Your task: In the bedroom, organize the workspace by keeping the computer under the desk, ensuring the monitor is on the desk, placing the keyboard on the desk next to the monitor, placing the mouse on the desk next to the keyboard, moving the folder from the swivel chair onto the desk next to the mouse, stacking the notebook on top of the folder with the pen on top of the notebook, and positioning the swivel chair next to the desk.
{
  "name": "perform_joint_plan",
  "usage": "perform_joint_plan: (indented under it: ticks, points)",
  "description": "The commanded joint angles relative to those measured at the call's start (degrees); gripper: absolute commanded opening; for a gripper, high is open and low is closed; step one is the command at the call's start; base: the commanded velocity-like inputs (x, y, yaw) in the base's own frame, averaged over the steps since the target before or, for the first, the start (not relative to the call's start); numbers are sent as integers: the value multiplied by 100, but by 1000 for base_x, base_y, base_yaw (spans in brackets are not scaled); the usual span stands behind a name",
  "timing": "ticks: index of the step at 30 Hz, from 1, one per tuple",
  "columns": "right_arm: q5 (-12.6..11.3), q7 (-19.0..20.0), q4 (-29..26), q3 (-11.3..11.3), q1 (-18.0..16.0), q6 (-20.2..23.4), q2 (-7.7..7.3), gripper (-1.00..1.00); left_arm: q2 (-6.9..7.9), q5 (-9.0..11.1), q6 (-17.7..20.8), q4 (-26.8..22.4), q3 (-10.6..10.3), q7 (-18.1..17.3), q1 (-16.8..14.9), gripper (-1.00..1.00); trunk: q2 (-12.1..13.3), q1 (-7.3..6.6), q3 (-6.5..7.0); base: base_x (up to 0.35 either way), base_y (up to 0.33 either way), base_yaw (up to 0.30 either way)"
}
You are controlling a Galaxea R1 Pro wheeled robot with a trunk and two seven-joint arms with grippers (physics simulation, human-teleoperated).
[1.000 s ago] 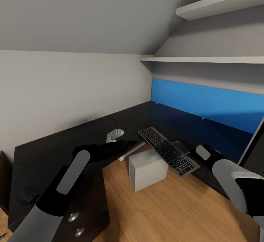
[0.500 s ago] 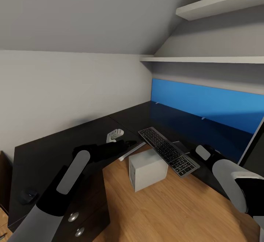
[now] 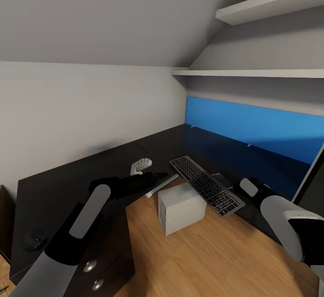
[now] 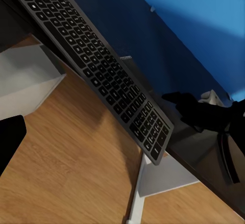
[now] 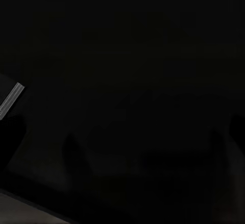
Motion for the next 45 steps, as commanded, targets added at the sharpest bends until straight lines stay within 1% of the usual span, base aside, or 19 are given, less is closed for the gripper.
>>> perform_joint_plan:
  ticks: [1,11,45]
  points:
    - [-26,-29,-14,41,-2,46,-3,100,4,60,2,-6,-9,58,-5,100,-3,0,-6,0,0,0]
    - [-17,-29,-14,35,-1,38,47,100,4,60,2,-6,-11,58,-5,100,-3,0,-6,0,0,0]
    - [-10,-12,-6,44,7,37,59,100,4,60,2,-6,-16,58,-5,100,-3,0,-6,0,15,0]
